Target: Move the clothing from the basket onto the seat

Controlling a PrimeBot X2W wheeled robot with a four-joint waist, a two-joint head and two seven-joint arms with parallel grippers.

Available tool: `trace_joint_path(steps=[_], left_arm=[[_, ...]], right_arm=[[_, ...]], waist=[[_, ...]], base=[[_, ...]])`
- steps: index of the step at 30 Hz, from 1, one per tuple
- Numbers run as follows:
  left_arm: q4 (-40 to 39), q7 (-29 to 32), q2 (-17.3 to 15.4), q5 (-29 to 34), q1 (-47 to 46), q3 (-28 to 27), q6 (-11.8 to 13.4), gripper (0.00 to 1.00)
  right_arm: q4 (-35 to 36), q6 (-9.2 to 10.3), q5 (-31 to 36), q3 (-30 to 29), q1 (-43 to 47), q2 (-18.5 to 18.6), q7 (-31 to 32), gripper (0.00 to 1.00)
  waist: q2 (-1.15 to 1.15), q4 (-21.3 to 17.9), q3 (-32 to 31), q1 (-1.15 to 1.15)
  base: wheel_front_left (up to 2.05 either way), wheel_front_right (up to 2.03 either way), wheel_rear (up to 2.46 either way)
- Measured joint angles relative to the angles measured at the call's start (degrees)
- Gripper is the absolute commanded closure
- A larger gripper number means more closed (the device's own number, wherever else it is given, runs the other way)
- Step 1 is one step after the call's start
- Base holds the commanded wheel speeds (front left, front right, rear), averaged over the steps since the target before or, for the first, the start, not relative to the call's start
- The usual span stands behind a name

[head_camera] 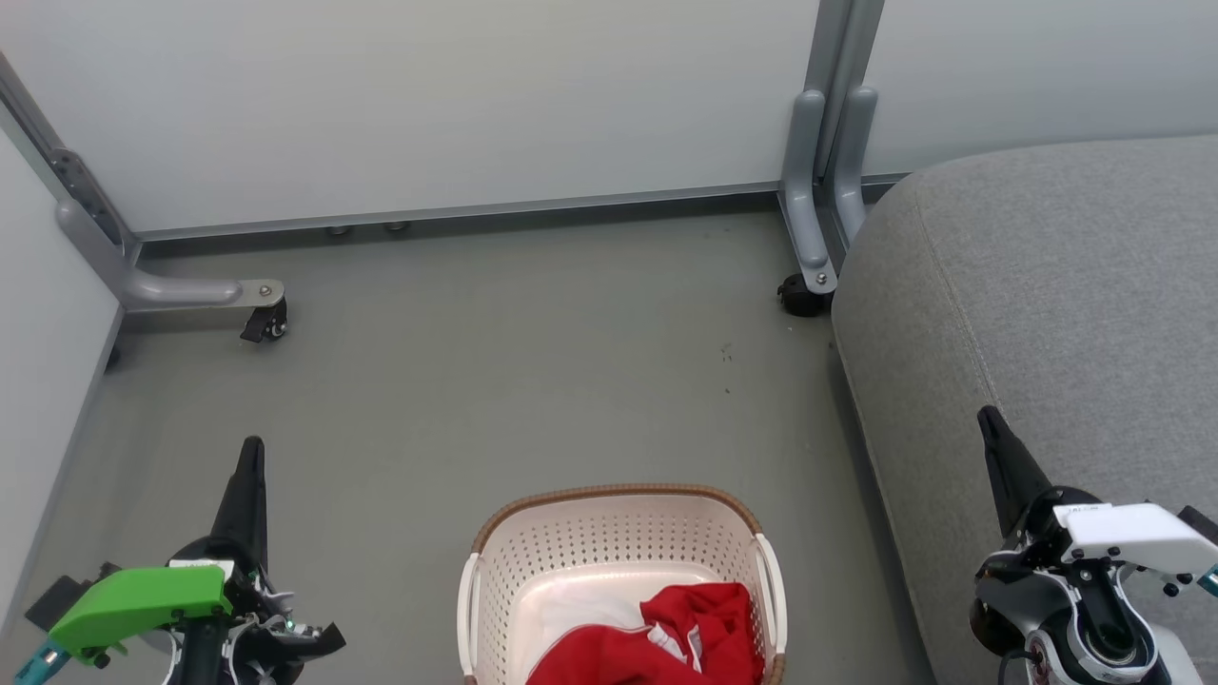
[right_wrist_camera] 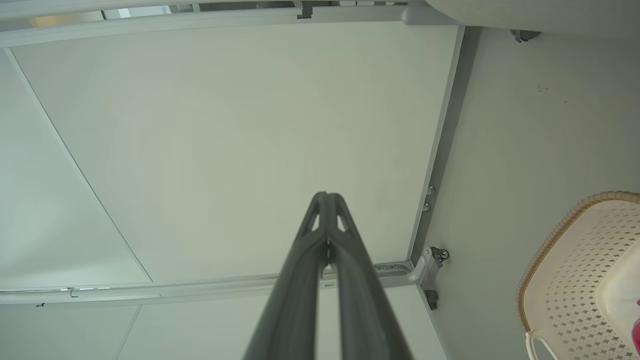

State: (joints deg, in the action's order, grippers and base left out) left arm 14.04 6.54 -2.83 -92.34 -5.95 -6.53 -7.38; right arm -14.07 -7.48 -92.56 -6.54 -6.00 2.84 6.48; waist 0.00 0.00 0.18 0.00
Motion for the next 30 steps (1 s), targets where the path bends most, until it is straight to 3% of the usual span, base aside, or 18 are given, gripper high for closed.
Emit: trace_joint_path(steps=[1, 14, 30], left_arm=[[0.25, -0.04, 0.03, 0.01, 0.09, 0.03, 0.01, 0.0], [-0.25, -3.03, 0.22, 1.57, 1.24, 3.24, 0.13, 0.0], [-5.0, -7.19, -0.02, 19.25, 1.22, 5.63, 0.13, 0.0]], right_arm=[[-0.22, 0.01, -0.01, 0.0, 0.1, -0.07, 0.0, 0.0], [-0.11, 0.03, 2.46, 2.23, 1.39, -0.25, -2.93, 0.0], [5.15, 0.03, 23.86, 4.6, 2.17, 0.56, -7.1, 0.0]], waist=[[0.0, 0.0, 0.0, 0.0], [0.0, 0.05, 0.06, 0.0], [0.0, 0.12, 0.0, 0.0]], base=[[0.0, 0.0, 0.0], [0.0, 0.0, 0.0], [0.0, 0.0, 0.0]])
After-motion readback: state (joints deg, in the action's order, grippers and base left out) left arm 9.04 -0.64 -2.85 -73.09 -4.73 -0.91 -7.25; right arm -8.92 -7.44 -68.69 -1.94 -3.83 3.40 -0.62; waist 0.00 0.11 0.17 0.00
